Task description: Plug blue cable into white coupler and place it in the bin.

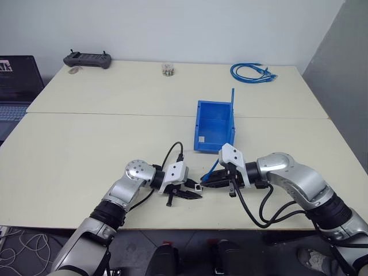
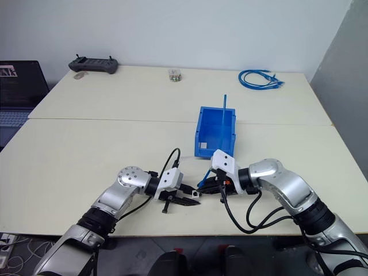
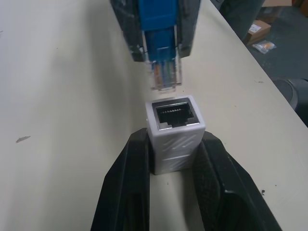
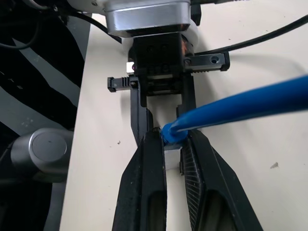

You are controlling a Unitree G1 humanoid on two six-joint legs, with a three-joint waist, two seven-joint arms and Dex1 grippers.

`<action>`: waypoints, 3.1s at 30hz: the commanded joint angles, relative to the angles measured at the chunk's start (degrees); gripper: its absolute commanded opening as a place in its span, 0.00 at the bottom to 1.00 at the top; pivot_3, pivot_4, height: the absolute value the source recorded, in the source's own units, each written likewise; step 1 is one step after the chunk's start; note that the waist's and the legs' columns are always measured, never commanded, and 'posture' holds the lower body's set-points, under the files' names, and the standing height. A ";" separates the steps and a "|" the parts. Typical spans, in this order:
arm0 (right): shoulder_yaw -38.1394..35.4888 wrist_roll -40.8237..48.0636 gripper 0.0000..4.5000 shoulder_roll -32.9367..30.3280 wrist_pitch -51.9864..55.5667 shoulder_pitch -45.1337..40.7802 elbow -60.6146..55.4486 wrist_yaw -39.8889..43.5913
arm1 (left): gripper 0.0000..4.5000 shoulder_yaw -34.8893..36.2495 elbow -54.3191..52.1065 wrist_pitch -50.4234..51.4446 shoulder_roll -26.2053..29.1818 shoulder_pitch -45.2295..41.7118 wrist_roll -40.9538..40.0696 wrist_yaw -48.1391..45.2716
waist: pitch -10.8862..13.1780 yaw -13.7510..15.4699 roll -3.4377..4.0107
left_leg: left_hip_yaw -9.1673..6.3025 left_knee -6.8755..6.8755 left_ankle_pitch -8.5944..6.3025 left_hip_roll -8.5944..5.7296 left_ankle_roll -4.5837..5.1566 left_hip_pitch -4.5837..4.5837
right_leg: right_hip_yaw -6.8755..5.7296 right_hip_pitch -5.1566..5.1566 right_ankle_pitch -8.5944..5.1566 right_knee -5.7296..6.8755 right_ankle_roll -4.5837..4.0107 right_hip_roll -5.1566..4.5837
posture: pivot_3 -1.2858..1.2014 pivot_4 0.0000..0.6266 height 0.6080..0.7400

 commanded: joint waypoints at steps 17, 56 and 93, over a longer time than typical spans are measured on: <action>0.81 -7.28 0.04 1.69 -1.78 2.06 -0.64 5.80 | 0.20 0.51 0.33 -0.41 -0.47 0.52 1.42 -0.25 | -0.03 0.06 0.01 | -0.04 0.08 -0.05 -0.02 0.07 0.04 | -0.02 0.11 0.04 0.01 -0.07 -0.01 | 0.52 0.24 1.00; 7.35 -18.03 0.04 4.77 -2.78 -1.66 6.82 10.84 | 0.20 1.61 -2.87 2.16 -0.77 1.92 1.56 0.12 | -0.20 -0.19 0.14 | 0.04 0.11 -0.05 0.02 0.09 0.23 | 0.05 0.20 0.07 0.11 -0.12 0.05 | 0.52 0.24 1.00; -27.19 0.21 0.04 15.57 33.52 -19.94 10.54 -9.23 | 0.99 26.16 -47.32 34.37 2.59 18.85 -15.28 30.74 | -0.73 -0.23 0.68 | -0.01 0.01 -0.21 0.08 0.32 0.71 | 0.05 0.58 -0.08 0.07 -0.19 -0.27 | 0.52 0.24 1.00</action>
